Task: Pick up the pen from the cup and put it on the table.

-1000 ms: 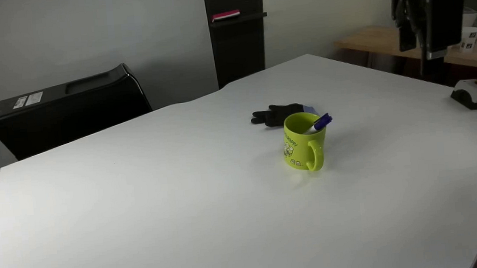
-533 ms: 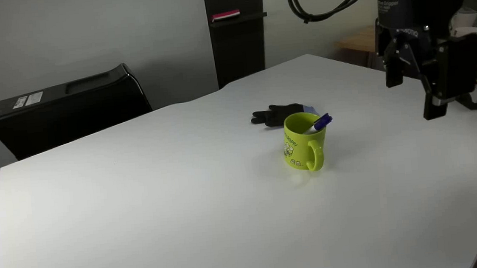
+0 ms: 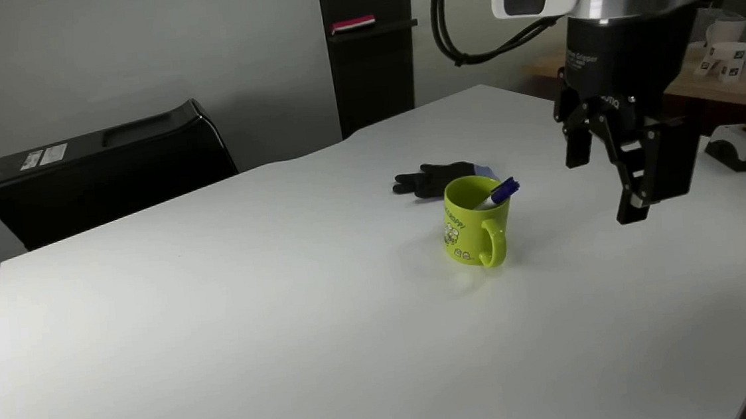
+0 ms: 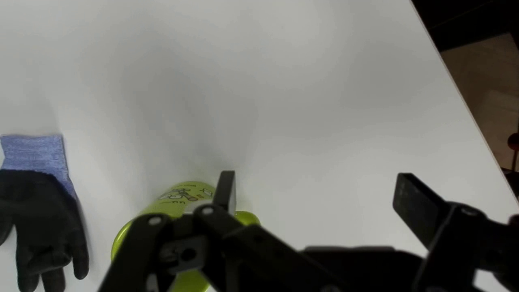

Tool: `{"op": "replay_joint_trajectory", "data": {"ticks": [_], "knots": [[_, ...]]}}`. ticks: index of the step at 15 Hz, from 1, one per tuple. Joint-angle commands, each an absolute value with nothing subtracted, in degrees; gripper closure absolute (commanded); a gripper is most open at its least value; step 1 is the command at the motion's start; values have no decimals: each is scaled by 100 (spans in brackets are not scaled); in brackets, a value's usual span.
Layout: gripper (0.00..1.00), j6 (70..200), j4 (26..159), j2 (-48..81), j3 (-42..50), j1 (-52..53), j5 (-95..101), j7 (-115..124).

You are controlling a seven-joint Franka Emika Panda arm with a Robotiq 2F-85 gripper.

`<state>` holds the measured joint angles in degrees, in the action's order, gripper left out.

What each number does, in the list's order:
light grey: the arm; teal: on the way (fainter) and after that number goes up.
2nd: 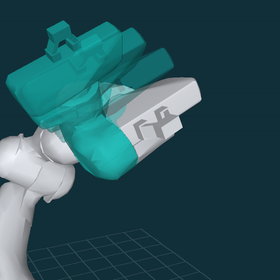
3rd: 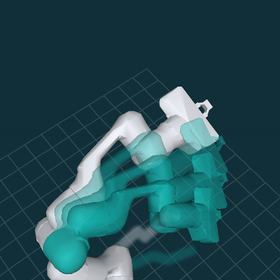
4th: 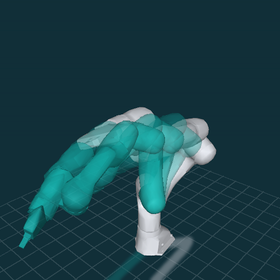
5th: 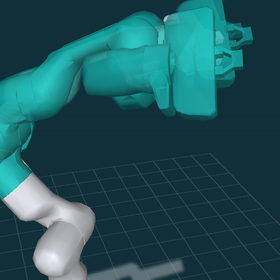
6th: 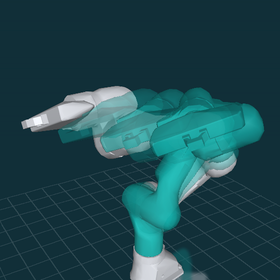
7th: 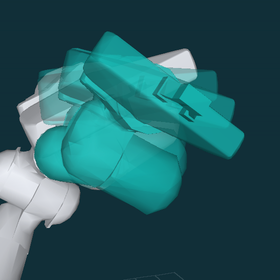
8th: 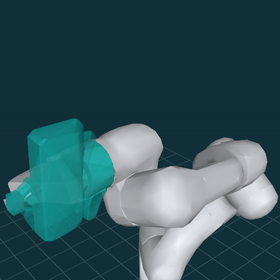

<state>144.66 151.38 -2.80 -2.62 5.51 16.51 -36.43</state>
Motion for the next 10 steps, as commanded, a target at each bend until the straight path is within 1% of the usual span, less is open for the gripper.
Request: {"op": "replay_joint_trajectory", "data": {"ticks": [1, 5, 10], "knots": [[0, 14969, 14910, 205, -283, 459, 1957, -3393], [0, 15304, 14616, 641, -248, 406, 2296, -3180], [0, 15391, 14194, 938, -226, 442, 2825, -2861]]}}
